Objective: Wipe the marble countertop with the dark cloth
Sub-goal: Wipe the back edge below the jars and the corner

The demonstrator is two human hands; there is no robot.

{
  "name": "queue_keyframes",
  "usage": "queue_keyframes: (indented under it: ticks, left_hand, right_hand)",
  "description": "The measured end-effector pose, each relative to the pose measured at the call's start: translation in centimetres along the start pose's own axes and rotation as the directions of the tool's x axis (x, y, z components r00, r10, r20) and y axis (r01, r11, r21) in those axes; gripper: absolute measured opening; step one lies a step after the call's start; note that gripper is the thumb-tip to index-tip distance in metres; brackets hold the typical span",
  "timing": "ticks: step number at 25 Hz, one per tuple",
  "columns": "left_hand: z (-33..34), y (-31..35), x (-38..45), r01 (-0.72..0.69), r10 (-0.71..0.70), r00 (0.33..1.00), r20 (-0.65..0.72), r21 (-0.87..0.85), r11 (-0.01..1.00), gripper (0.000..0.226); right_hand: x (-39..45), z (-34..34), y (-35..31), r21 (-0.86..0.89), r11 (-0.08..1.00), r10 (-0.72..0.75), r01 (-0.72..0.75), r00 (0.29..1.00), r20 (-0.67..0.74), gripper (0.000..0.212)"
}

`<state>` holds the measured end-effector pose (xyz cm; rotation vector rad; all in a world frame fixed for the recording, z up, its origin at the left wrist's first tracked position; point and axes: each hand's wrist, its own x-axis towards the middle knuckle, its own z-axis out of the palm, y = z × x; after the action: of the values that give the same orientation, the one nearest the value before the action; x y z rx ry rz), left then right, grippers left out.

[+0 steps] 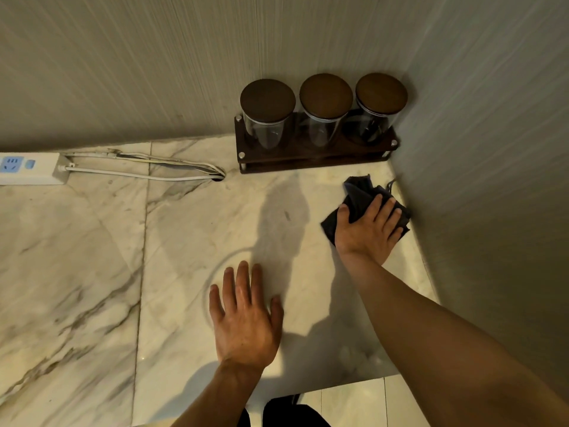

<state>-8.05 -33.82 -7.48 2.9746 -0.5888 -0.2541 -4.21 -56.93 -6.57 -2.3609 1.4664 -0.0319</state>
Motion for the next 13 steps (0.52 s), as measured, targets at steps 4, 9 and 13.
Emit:
queue_keyframes:
  ticks: [4,9,13]
  left_hand:
    - [0.1,-0.2,-0.1,-0.039,0.038,0.999,-0.035,-0.036,0.999,0.065]
    - [0.3,-0.5,-0.1,-0.069,0.063,0.993,-0.099,-0.062,0.996,0.062]
    - [0.5,-0.3,-0.1,-0.049,0.044,0.994,-0.099,-0.052,0.997,0.061]
  right_hand:
    - [-1.6,-0.2,1.5,-0.024,0.999,0.035,-0.035,0.999,-0.03,0.069]
    - [-3.8,-0.3,3.2,-0.033,0.996,0.082,-0.084,0.995,-0.064,0.063]
    - [-5.6,-0.3,4.5,-0.06,0.99,0.124,-0.129,0.989,-0.074,0.062]
